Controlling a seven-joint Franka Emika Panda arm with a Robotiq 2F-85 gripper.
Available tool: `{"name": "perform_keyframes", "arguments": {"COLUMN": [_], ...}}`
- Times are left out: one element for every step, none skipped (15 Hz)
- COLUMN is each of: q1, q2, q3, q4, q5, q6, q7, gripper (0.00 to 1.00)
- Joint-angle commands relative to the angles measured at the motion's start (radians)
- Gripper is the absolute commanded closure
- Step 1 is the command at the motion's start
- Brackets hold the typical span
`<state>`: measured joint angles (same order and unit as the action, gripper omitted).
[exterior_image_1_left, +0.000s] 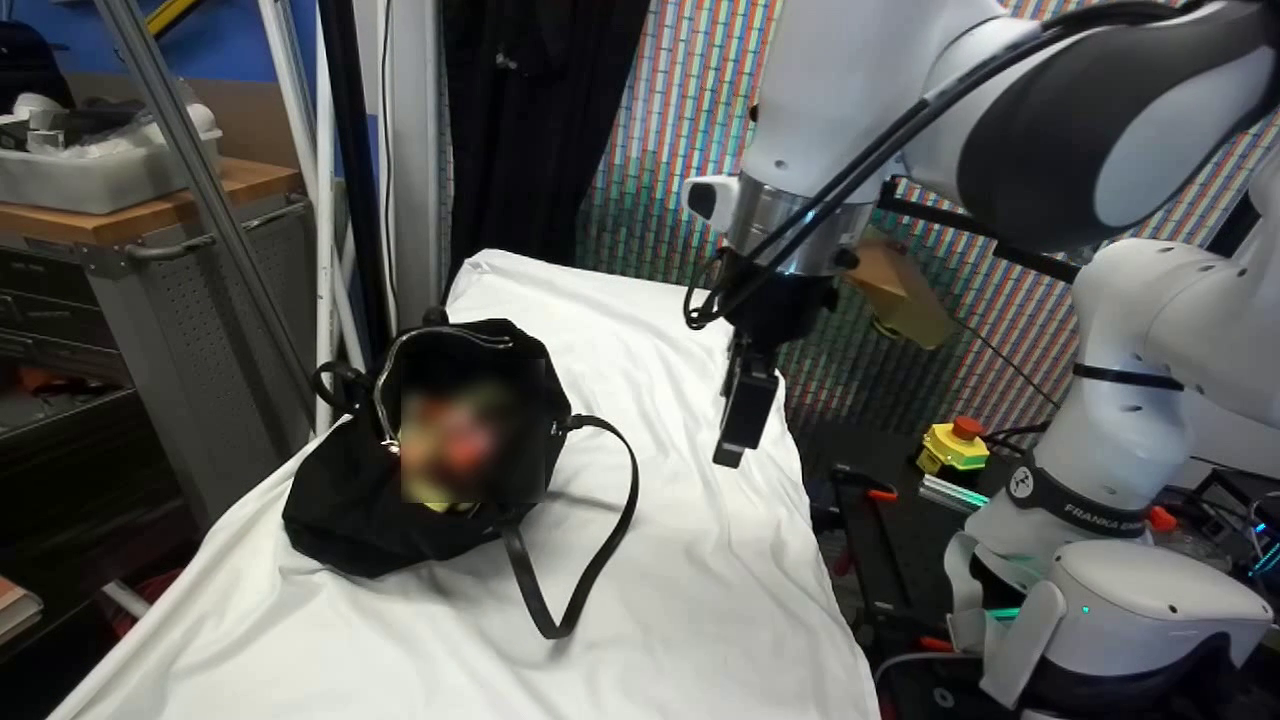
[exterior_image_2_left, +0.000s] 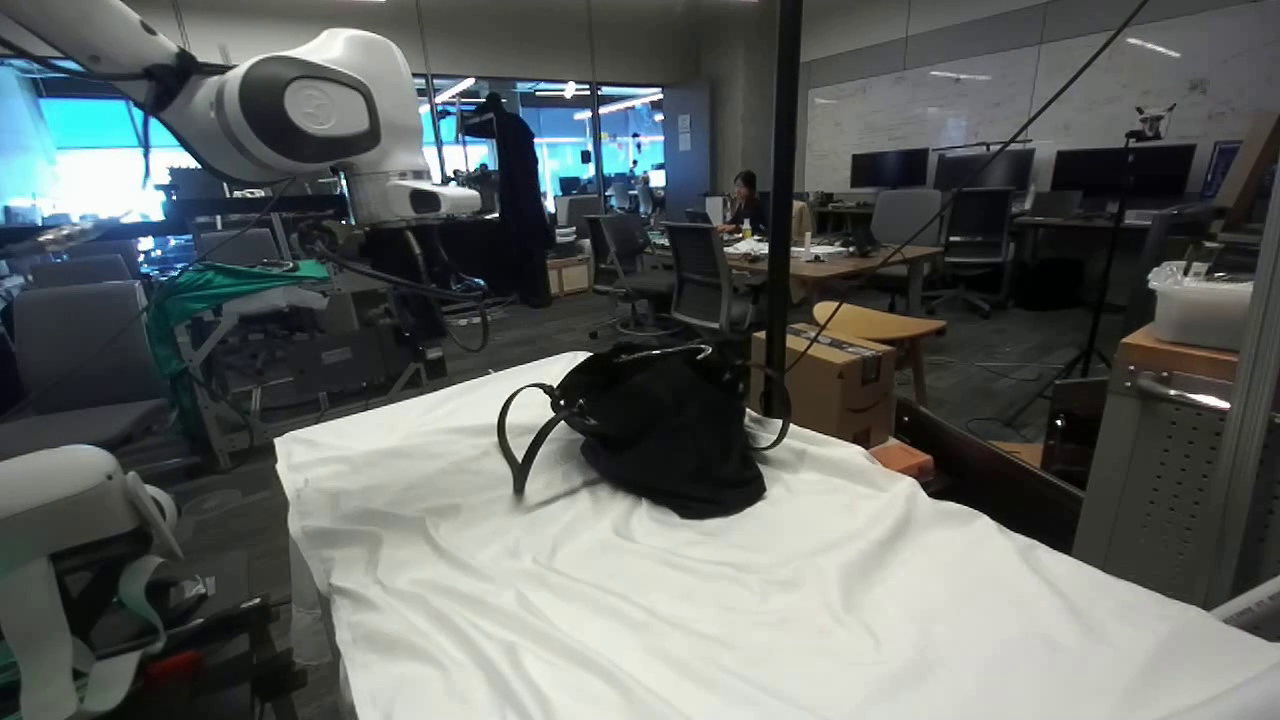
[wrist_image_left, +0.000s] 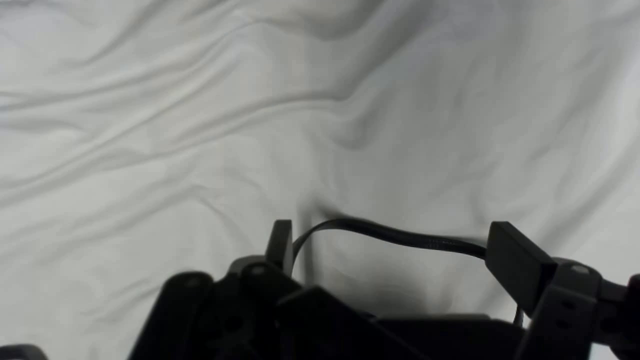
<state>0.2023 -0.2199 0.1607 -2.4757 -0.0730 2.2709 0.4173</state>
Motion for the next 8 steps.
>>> {"name": "perform_keyframes", "arguments": {"q1": [-0.032, -0.044, -0.054, -0.065, -0.077, -0.091, -0.107, -0.13], "q2": [-0.251, -0.299, -0.342, -0.385, -0.422, -0.458, -0.488, -0.462], "q3": [0.003, -0.005, -0.014, -0.027, -0.039, -0.06, -0.077, -0.099], "q4": [-0.195, -0.228, -0.255, -0.277, -0.299, -0.315, -0.333, -0.27], "q5": [0.02, 0.011, 0.011, 0.008, 0.008, 0.006, 0.004, -0.003], "q6": [0.092, 0.121, 0.141, 0.142, 0.147, 0.145, 0.142, 0.113], "q7": [-0.029, -0.049, -0.073, -0.107, -0.135, -0.173, -0.205, -0.244], "gripper": [0.0, 0.0, 0.0, 0.0, 0.0, 0.0, 0.0, 0.0]}}
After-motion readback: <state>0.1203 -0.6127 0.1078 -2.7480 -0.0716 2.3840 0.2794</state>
